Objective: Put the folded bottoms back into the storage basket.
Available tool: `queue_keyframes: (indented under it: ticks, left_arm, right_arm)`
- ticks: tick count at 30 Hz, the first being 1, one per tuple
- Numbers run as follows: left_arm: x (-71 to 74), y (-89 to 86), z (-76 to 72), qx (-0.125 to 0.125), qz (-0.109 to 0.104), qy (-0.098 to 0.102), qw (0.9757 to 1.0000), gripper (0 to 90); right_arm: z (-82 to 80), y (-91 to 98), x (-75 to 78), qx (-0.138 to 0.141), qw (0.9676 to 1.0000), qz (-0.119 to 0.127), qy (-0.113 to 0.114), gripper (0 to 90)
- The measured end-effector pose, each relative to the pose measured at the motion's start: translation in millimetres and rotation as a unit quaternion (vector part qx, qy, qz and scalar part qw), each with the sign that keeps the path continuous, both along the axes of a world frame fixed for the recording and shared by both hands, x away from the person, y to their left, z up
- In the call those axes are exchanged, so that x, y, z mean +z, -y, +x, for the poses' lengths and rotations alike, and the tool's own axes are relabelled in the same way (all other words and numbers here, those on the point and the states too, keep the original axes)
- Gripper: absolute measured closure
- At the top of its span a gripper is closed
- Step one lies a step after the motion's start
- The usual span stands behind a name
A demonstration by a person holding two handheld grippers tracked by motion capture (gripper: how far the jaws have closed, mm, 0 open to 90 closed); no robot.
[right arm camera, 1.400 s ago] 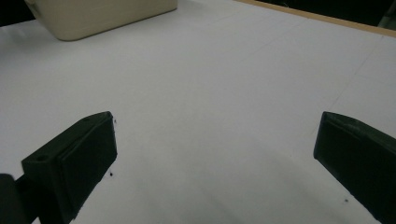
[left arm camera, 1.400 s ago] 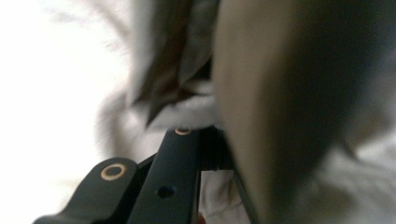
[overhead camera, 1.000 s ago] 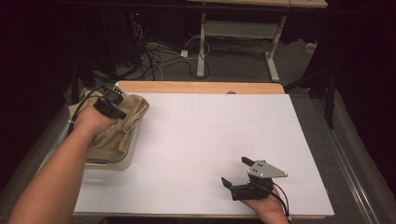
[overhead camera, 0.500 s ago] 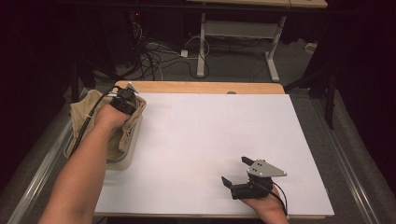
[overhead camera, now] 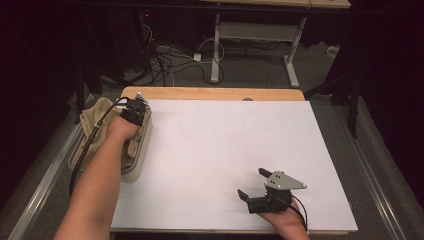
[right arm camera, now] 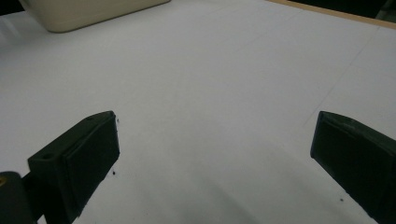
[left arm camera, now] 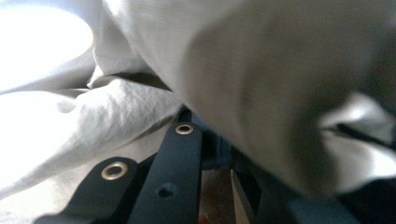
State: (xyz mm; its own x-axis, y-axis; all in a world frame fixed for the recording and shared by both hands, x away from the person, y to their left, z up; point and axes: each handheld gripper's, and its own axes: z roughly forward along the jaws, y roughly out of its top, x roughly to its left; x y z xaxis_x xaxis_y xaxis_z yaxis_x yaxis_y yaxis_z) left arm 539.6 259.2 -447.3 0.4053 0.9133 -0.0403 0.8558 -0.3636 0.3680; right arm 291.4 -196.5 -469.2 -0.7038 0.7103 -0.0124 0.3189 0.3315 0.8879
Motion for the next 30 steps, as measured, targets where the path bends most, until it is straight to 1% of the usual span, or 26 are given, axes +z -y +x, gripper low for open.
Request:
queue_keyframes:
  ticks: [1,3,6,8,10,13,16,17,18,21,23,25,27,29,30]
  left_arm:
    - [1.0,0.2,-1.1,0.002,0.003,-0.003,1.0000,87.7]
    - [5.3,-0.8,-5.6,-0.004,0.012,-0.007,0.9999,87.6]
    - [19.6,-8.7,-16.4,-0.008,-0.008,0.002,0.9999,87.5]
    - [32.2,-16.7,-25.3,-0.008,-0.010,0.017,0.9998,87.6]
    - [43.0,-26.3,-34.6,-0.008,-0.008,0.027,0.9996,87.6]
    - [55.1,-45.1,-47.8,0.000,-0.003,0.036,0.9993,87.4]
    - [63.0,-66.4,-57.3,0.017,0.002,0.047,0.9987,87.2]
    - [64.6,-72.5,-59.9,0.020,0.008,0.054,0.9983,87.3]
    - [65.5,-78.1,-61.2,0.027,0.014,0.055,0.9981,87.2]
    - [64.3,-89.2,-60.2,0.049,0.031,0.052,0.9970,87.3]
    - [60.7,-92.9,-55.4,0.057,0.045,0.049,0.9962,87.3]
    - [55.8,-95.2,-48.0,0.067,0.059,0.045,0.9950,87.4]
    - [50.7,-95.5,-39.2,0.072,0.067,0.040,0.9943,87.4]
    - [45.2,-92.3,-30.3,0.076,0.081,0.039,0.9931,87.4]
    - [41.8,-89.5,-25.9,0.078,0.093,0.036,0.9920,87.4]
  right_arm:
    - [-0.2,0.1,0.0,0.000,1.0000,-0.001,0.000,2.4]
    - [-1.1,0.7,0.7,-0.001,1.0000,-0.003,0.003,2.5]
    - [-2.6,1.6,1.9,-0.002,1.0000,0.001,0.005,2.7]
    - [-3.4,1.6,2.0,-0.001,1.0000,-0.002,0.006,2.7]
    - [-4.2,1.4,2.0,0.001,1.0000,-0.003,0.007,2.7]
    - [-5.4,0.1,2.0,0.002,1.0000,-0.005,0.007,2.9]
    - [-6.7,-2.2,1.8,0.005,0.9999,-0.008,0.007,3.0]
    - [-7.0,-3.1,1.6,0.006,0.9999,-0.008,0.008,3.0]
    - [-7.1,-3.8,1.5,0.008,0.9999,-0.009,0.008,3.0]
    - [-7.4,-6.0,1.4,0.011,0.9999,-0.010,0.008,3.1]
    - [-6.8,-7.1,1.2,0.013,0.9998,-0.012,0.008,3.1]
    - [-5.6,-8.0,1.3,0.013,0.9998,-0.011,0.007,3.2]
    - [-4.4,-8.9,1.8,0.013,0.9998,-0.010,0.006,3.2]
    - [-4.4,-10.4,2.2,0.015,0.9998,-0.008,0.006,3.2]
    - [-4.7,-11.0,2.7,0.018,0.9998,-0.008,0.007,3.2]
